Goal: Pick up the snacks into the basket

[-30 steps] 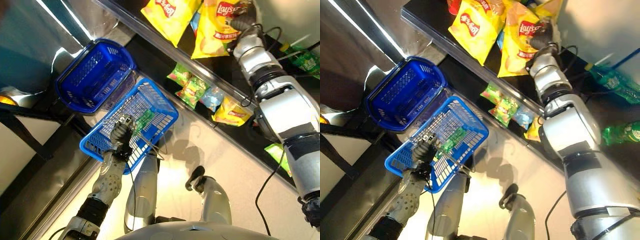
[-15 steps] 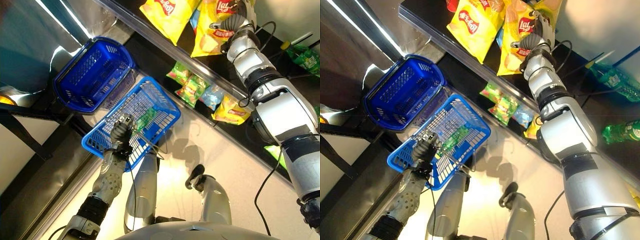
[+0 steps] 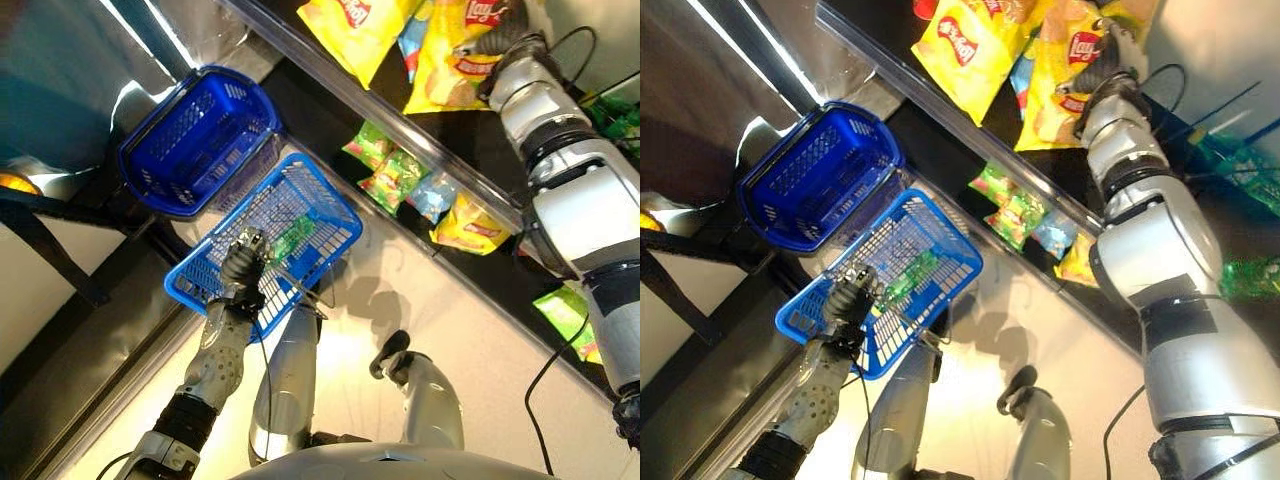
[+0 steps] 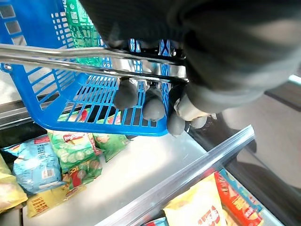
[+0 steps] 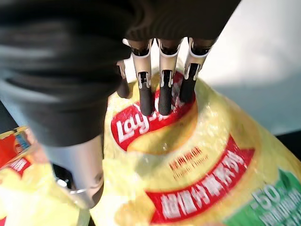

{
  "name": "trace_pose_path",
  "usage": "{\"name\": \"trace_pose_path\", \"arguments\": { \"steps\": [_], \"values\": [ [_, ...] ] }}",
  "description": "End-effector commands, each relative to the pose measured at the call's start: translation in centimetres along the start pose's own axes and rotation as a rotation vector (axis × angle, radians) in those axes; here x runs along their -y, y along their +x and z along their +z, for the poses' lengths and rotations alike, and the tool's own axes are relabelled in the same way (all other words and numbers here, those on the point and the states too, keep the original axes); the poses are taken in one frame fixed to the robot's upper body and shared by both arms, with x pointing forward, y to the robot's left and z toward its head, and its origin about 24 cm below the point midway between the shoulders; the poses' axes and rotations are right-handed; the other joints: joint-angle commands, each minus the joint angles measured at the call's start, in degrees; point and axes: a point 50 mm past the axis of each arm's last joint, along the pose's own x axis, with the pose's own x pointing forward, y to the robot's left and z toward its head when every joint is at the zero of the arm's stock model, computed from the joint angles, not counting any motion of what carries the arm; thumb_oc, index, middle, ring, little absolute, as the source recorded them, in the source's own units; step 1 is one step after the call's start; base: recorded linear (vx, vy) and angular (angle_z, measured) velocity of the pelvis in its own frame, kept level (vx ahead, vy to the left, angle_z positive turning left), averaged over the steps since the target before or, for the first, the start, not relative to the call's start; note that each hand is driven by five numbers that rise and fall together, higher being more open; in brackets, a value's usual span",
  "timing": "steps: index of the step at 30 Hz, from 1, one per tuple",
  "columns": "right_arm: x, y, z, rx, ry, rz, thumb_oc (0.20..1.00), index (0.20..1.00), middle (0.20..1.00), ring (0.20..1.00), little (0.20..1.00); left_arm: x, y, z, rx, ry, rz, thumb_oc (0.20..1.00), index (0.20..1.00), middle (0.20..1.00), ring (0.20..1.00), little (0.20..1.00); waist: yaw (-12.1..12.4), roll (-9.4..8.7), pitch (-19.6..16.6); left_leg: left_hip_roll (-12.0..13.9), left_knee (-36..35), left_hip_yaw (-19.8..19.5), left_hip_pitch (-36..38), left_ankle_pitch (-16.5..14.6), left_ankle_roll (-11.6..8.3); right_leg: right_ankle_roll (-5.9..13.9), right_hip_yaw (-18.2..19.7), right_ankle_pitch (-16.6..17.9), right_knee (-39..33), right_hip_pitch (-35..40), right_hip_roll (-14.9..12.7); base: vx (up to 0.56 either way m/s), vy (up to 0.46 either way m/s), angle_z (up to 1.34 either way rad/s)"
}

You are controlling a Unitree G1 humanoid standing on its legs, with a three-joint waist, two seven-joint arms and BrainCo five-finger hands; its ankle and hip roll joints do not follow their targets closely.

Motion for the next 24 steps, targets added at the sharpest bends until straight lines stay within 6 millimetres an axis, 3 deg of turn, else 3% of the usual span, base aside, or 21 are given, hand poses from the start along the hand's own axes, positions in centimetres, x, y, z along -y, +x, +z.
{"name": "trace_pose_path", "arguments": {
  "steps": [1, 3, 9, 19, 24],
  "values": [
    [4.1, 1.1, 0.5, 0.026, -0.09, -0.091, 1.0, 1.0, 1.0, 1.0, 1.0, 5.0, 0.1, 3.7, 0.194, 0.002, -0.306, 0.2, 0.2, 0.2, 0.2, 0.2, 1.2, 0.21, -4.1, -1.2, 4.4, 1.3, 0.4, -6.9, 2.47, 3.54, 0.3, 7.9, -1.2, 0.0, 0.7, 0.02, -0.05, 0.23],
    [5.5, 1.3, -1.2, -0.028, -0.116, -0.106, 1.0, 1.0, 1.0, 1.0, 1.0, 5.0, 0.0, 3.6, 0.187, 0.002, -0.313, 0.2, 0.2, 0.2, 0.2, 0.2, 1.9, 0.15, -4.4, -1.5, 3.7, 0.7, 0.3, -6.5, 2.29, 3.73, -0.6, 7.8, -1.2, 0.3, 0.5, 0.03, -0.064, 0.14],
    [6.1, 1.3, -3.0, -0.07, -0.199, -0.089, 1.0, 1.0, 1.0, 1.0, 1.0, 4.7, -0.1, 3.5, 0.167, 0.008, -0.313, 0.2, 0.2, 0.2, 0.2, 0.2, 2.8, 0.65, -4.6, -1.9, 3.3, 0.0, -0.1, -5.9, 2.07, 3.59, -1.8, 7.4, -0.7, 0.3, 0.1, 0.01, -0.029, 0.2],
    [5.3, 1.2, -1.5, -0.002, -0.175, -0.153, 1.0, 1.0, 1.0, 1.0, 1.0, 5.2, 0.1, 4.0, 0.191, 0.038, -0.321, 0.2, 0.2, 0.2, 0.2, 0.2, 2.5, 1.13, -3.9, -1.7, 3.9, 0.0, -0.4, -6.1, 2.45, 3.47, -1.3, 7.2, 0.1, -0.6, 0.1, -0.01, 0.001, 0.0],
    [4.4, 1.0, -1.9, -0.016, -0.162, -0.115, 1.0, 1.0, 1.0, 1.0, 1.0, 5.4, 0.2, 3.9, 0.19, 0.035, -0.33, 0.2, 0.2, 0.2, 0.2, 0.2, 2.2, 1.23, -3.9, -1.7, 4.0, 0.2, -0.4, -6.2, 2.5, 3.36, -1.0, 7.2, 0.0, -0.8, 0.0, -0.01, 0.004, 0.0]
  ]
}}
